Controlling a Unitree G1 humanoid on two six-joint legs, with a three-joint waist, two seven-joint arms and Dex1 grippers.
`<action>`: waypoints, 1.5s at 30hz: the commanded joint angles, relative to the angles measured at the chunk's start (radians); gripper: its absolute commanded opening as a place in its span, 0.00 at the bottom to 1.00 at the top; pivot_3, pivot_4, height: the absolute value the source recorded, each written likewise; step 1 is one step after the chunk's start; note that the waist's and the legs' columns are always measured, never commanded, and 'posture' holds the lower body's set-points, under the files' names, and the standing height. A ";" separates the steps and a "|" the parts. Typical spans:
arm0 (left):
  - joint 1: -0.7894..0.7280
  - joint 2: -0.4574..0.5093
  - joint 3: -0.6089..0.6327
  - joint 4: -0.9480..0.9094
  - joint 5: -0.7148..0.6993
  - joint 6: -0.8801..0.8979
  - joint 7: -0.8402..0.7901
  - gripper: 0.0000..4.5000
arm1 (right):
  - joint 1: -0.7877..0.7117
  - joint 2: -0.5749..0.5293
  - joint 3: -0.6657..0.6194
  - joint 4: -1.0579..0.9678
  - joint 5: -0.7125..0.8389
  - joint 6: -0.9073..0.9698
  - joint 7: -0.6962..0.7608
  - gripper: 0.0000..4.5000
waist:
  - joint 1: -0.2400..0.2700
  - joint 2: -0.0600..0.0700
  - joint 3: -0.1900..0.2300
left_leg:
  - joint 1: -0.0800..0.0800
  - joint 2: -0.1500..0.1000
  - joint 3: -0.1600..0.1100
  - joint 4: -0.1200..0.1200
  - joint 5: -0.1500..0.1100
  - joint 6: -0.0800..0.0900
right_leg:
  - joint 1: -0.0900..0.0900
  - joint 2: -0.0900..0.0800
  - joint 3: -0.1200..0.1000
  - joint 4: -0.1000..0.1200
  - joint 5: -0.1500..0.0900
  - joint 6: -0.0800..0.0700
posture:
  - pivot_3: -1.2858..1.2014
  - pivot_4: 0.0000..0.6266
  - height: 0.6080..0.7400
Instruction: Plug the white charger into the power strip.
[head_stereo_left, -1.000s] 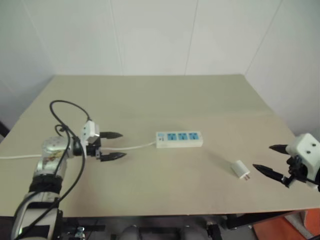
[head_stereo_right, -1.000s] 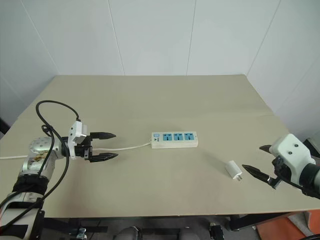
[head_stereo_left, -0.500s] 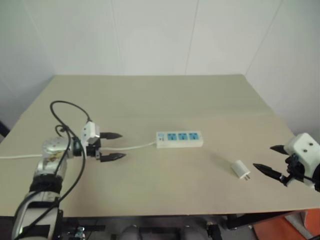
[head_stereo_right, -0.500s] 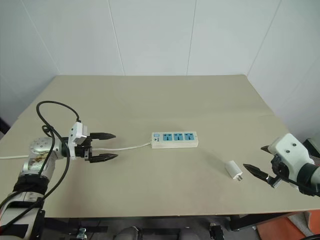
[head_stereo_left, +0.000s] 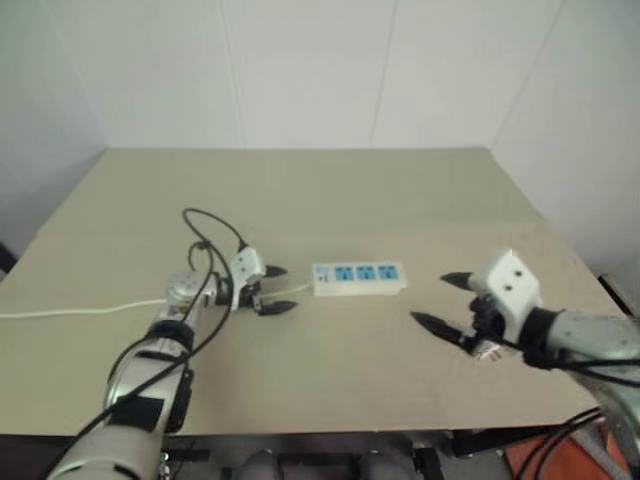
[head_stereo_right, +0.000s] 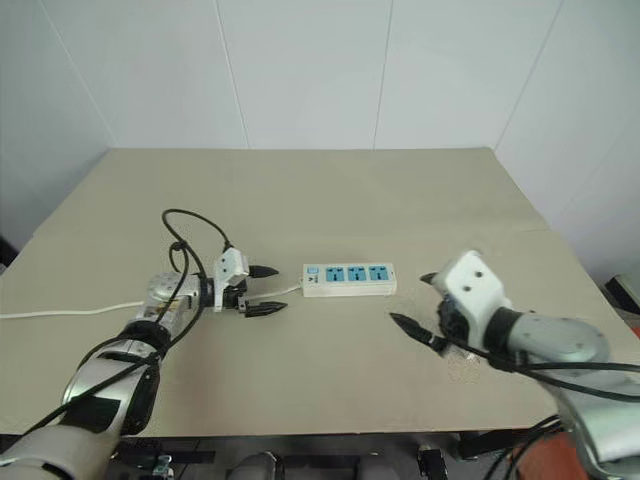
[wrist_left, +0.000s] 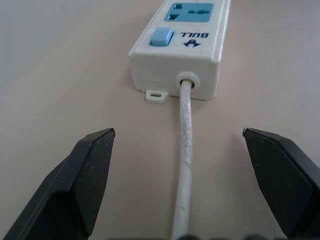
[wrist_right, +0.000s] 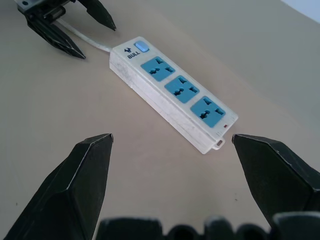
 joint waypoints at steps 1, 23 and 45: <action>-0.050 -0.010 -0.020 0.032 0.051 0.043 0.051 0.99 | -0.026 0.011 0.005 -0.063 0.007 0.050 -0.060 1.00 | 0.003 0.000 0.000 | 0.000 0.000 0.000 0.000 0.000 0.000 | 0.000 0.000 0.000 0.000 0.000 0.000 | 0.52 0.24 1.00; -0.087 -0.047 0.040 0.000 0.018 0.152 -0.131 0.00 | -0.120 0.053 0.131 -0.050 -0.005 0.147 -0.169 1.00 | -0.003 0.000 0.000 | 0.002 -0.001 -0.001 0.001 0.000 0.000 | 0.001 -0.001 0.000 0.002 -0.001 0.001 | 0.52 0.24 1.00; 0.524 0.199 -0.040 -1.210 -0.221 0.860 -0.192 0.14 | -0.236 0.080 0.294 0.174 -0.094 -0.034 -0.085 1.00 | -0.005 0.001 0.000 | 0.004 0.002 0.000 0.000 0.000 0.000 | 0.001 0.000 -0.001 0.003 -0.002 0.001 | 0.52 0.24 1.00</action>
